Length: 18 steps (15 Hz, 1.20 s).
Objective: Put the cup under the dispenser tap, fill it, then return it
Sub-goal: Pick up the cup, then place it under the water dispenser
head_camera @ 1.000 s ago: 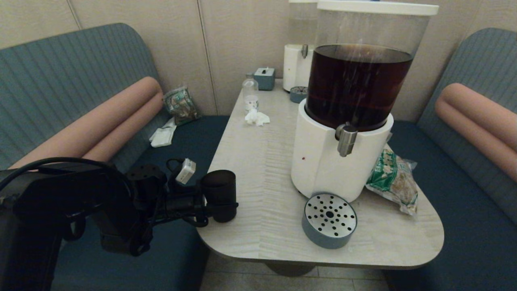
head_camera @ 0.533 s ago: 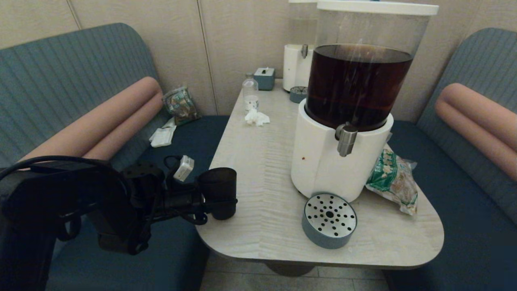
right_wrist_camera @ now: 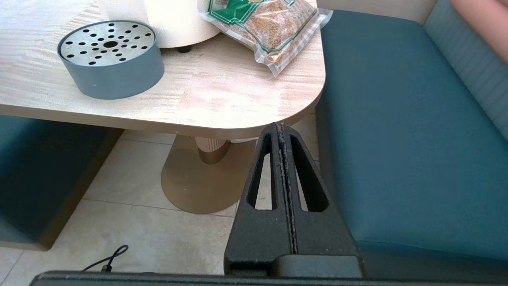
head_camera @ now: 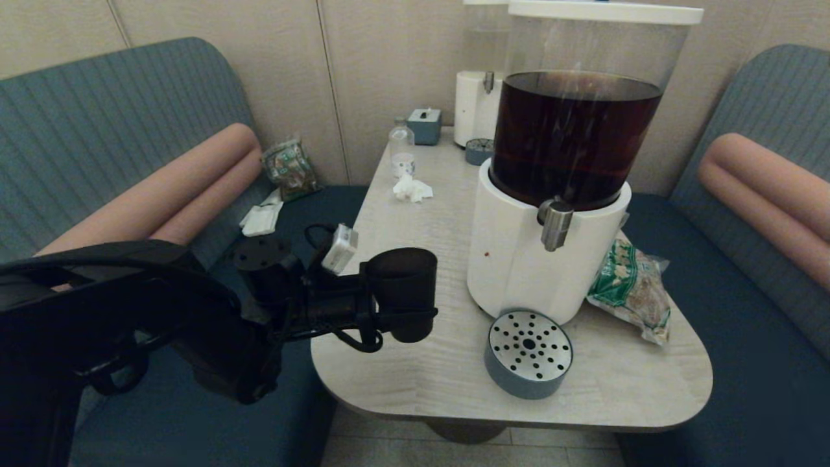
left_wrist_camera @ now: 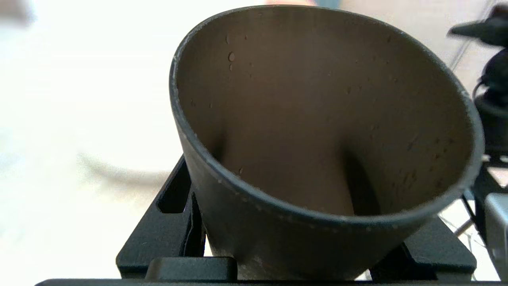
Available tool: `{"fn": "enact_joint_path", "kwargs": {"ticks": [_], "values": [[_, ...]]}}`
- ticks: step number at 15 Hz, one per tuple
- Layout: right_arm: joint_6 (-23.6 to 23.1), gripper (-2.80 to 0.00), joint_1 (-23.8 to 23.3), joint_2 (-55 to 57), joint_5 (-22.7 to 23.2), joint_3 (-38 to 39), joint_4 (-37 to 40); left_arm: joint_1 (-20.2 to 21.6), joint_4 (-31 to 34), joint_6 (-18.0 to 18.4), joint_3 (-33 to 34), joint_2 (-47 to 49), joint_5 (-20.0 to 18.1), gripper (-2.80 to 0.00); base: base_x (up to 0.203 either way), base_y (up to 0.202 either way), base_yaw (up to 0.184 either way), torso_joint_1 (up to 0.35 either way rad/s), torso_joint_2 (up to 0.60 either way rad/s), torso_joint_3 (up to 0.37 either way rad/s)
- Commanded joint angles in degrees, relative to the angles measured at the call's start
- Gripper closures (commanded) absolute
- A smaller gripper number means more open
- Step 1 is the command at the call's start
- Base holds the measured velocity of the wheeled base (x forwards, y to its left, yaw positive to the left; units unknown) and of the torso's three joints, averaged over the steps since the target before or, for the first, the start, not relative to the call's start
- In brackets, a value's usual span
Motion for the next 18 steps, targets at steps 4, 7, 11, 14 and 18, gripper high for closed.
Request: {"fn": "enact_joint_path", "kwargs": {"ticks": [4, 7, 11, 14, 18], "values": [[0.0, 0.00, 0.0, 0.1, 0.0, 0.0, 0.0, -7.8, -0.5, -1.9, -12.1, 8.2, 4.6, 0.00, 0.000, 0.000, 0.000, 0.000, 0.00, 0.000], [0.0, 0.00, 0.0, 0.1, 0.0, 0.0, 0.0, -11.9, -0.5, -2.9, -16.7, 12.2, 8.9, 0.00, 0.000, 0.000, 0.000, 0.000, 0.00, 0.000], [0.0, 0.00, 0.0, 0.1, 0.0, 0.0, 0.0, -14.8, -0.5, -3.7, -21.3, 15.8, 10.3, 0.00, 0.000, 0.000, 0.000, 0.000, 0.00, 0.000], [0.0, 0.00, 0.0, 0.1, 0.0, 0.0, 0.0, -15.9, -0.5, -4.0, -24.2, 17.5, 11.2, 0.00, 0.000, 0.000, 0.000, 0.000, 0.00, 0.000], [0.0, 0.00, 0.0, 0.1, 0.0, 0.0, 0.0, -16.7, -0.5, -4.6, -28.9, 21.1, 11.7, 0.00, 0.000, 0.000, 0.000, 0.000, 0.00, 0.000]]}}
